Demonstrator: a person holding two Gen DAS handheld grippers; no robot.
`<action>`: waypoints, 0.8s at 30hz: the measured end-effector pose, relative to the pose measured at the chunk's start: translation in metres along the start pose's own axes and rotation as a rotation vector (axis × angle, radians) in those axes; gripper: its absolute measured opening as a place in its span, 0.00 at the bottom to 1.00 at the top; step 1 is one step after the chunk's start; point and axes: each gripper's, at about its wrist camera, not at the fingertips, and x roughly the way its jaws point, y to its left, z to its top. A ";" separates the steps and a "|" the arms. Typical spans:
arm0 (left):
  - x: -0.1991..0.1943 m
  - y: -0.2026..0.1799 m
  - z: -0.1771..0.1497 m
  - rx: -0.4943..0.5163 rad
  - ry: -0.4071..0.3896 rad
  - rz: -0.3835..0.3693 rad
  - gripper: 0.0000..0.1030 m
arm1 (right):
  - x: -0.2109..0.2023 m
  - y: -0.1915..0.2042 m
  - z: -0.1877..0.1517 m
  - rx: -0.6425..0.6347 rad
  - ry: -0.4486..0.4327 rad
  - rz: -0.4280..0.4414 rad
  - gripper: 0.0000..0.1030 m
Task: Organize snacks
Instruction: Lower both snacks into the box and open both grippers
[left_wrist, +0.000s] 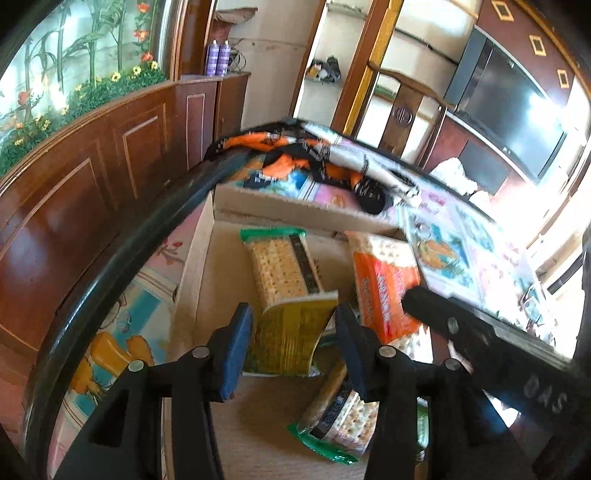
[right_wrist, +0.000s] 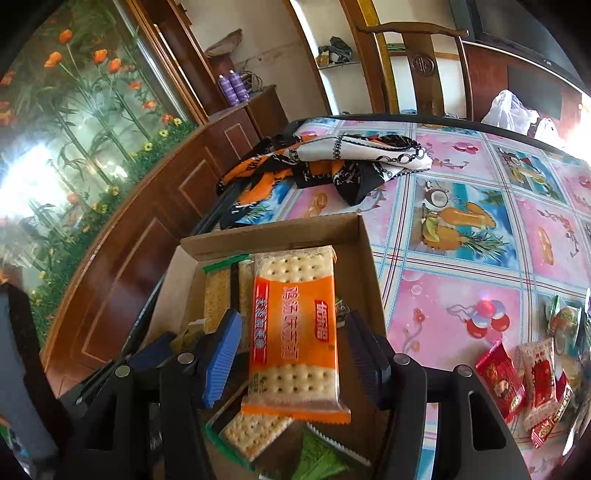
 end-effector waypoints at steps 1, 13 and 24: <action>-0.002 0.000 0.000 0.002 -0.012 0.002 0.45 | -0.004 -0.001 -0.002 0.001 -0.001 0.010 0.62; -0.017 -0.020 -0.002 0.078 -0.102 0.011 0.50 | -0.101 -0.065 -0.046 0.032 -0.146 0.027 0.64; -0.039 -0.052 -0.013 0.161 -0.195 -0.037 0.54 | -0.179 -0.223 -0.111 0.305 -0.216 -0.145 0.67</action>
